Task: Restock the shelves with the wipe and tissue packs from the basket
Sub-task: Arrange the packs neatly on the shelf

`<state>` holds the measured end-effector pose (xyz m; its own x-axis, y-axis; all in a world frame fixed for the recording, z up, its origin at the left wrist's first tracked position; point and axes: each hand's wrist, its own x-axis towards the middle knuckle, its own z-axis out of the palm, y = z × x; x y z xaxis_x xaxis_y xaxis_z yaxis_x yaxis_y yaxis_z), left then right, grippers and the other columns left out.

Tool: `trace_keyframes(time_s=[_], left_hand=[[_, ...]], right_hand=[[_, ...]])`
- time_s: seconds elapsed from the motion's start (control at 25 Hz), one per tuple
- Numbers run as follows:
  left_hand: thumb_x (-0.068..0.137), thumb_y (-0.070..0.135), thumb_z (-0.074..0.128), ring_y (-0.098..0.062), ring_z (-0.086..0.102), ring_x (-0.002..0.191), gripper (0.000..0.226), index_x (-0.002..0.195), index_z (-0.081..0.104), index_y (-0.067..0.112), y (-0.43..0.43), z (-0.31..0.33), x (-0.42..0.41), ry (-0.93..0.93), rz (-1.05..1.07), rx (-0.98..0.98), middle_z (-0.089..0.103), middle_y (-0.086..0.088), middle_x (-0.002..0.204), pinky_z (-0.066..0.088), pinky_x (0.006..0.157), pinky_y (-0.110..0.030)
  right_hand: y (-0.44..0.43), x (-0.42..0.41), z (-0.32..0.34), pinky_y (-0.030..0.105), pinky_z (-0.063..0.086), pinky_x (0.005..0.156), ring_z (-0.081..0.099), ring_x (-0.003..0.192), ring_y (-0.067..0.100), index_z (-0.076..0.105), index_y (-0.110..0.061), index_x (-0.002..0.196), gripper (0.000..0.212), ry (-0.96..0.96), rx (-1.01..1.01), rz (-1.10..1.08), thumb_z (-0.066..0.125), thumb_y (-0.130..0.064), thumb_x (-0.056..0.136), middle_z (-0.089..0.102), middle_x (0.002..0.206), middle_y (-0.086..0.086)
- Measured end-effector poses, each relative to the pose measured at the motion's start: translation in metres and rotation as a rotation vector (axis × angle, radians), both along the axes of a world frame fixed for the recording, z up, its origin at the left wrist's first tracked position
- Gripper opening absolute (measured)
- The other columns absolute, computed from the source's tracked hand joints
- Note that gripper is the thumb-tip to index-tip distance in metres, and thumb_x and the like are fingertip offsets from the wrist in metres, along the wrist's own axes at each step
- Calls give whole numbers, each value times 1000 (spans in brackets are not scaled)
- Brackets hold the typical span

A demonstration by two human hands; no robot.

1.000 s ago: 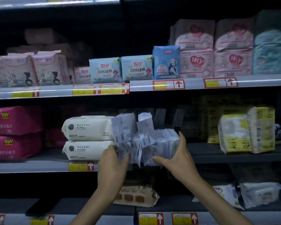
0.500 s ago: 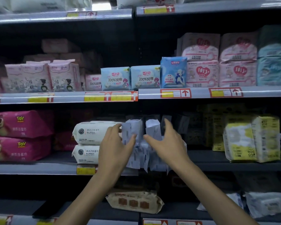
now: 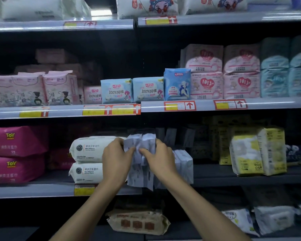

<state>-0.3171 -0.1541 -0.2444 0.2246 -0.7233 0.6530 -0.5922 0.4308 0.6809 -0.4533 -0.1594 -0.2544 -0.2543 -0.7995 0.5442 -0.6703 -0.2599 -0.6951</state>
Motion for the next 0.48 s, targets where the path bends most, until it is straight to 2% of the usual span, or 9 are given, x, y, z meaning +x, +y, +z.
trace_keyframes(time_s=[0.08, 0.16, 0.2, 0.28, 0.36, 0.48], left_hand=[[93, 27, 73, -24, 65, 93, 21, 107, 63, 15, 7, 1, -5, -64, 22, -4, 64, 0, 99, 38, 61, -26], [96, 31, 69, -31, 60, 111, 53, 142, 51, 11, 16, -3, -10, -204, 124, -37, 56, -11, 129, 46, 78, -34], [95, 31, 69, -34, 58, 113, 61, 148, 46, 11, 21, -4, -14, -301, 189, -116, 53, -15, 134, 49, 83, -40], [90, 26, 72, -37, 59, 111, 60, 146, 53, 12, 33, -4, -25, -499, 231, -312, 55, -18, 132, 49, 88, -48], [88, 25, 73, -40, 58, 116, 49, 134, 64, 13, 40, -9, -42, -652, 181, -468, 59, -18, 129, 49, 93, -50], [93, 39, 63, -27, 59, 113, 36, 126, 66, 23, 41, -25, -81, -776, -42, -491, 61, -5, 125, 50, 90, -40]], right_hand=[[4, -4, 1, 32, 54, 82, 66, 107, 18, 61, -24, 122, 51, -25, 55, 107, 75, -56, 85, 70, 112, -5], [18, -18, 4, 34, 56, 93, 65, 114, 13, 60, -27, 130, 61, -73, 61, 217, 74, -61, 82, 68, 123, -11], [25, -31, 7, 35, 55, 98, 63, 117, 10, 61, -27, 133, 59, -116, 19, 229, 73, -60, 85, 66, 126, -14], [32, -70, 14, 33, 54, 98, 62, 116, 9, 64, -21, 134, 46, -209, -91, 113, 70, -44, 95, 66, 122, -11], [28, -114, 19, 30, 53, 85, 67, 106, 14, 68, -18, 125, 29, -273, -154, -100, 68, -27, 97, 69, 109, -6], [2, -155, 16, 29, 48, 72, 65, 95, 18, 67, -15, 120, 25, -320, -48, -223, 70, -22, 96, 68, 104, -2]])
